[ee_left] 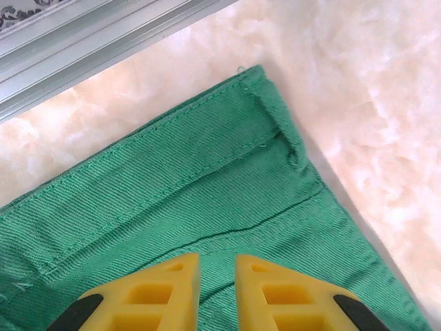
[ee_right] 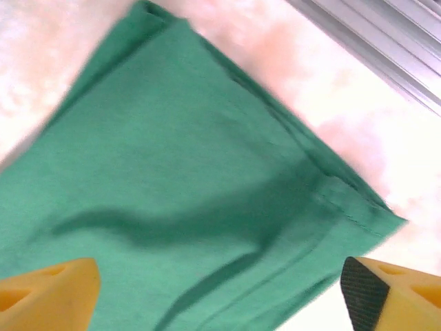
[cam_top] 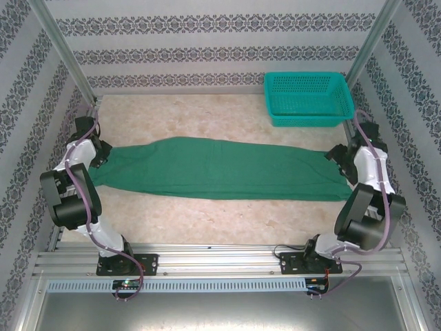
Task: Roll up the long pants
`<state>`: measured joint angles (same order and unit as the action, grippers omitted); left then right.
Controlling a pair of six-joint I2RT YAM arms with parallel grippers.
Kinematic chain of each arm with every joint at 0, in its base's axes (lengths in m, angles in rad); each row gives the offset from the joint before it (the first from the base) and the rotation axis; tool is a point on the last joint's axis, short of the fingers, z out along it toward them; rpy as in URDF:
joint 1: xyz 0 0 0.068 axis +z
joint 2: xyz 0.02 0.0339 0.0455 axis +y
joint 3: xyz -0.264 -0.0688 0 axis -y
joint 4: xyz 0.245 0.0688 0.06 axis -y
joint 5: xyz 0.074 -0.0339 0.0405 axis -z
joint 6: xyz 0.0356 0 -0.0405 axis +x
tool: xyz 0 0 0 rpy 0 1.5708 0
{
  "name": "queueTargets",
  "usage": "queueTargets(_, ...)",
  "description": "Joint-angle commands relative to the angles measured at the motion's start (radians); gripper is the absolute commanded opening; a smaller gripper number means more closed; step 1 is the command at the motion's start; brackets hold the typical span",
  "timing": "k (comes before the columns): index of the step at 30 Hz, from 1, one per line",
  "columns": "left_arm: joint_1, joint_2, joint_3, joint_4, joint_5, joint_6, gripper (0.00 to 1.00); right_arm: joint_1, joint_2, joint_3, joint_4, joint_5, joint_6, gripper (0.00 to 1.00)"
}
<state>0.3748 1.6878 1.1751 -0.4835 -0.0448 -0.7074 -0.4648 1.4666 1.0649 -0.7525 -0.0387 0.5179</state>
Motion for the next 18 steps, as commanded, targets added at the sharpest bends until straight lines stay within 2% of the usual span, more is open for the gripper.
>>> queueTargets(1, -0.006, -0.016, 0.017, -0.046, 0.027, 0.022, 0.21, -0.044, -0.011, -0.064, -0.004, -0.012, -0.003, 0.93)
queueTargets(9, -0.071, -0.002, 0.056, -0.069, 0.026, 0.039, 0.21, -0.085, 0.056, -0.122, 0.054, -0.061, 0.026, 0.92)
queueTargets(13, -0.085, 0.010, 0.061, -0.071, 0.029, 0.048, 0.21, -0.087, 0.060, -0.124, 0.068, -0.033, 0.036, 0.83)
queueTargets(18, -0.086, 0.027, 0.055, -0.063, 0.021, 0.051, 0.20, -0.095, 0.068, -0.122, 0.049, 0.026, 0.042, 0.82)
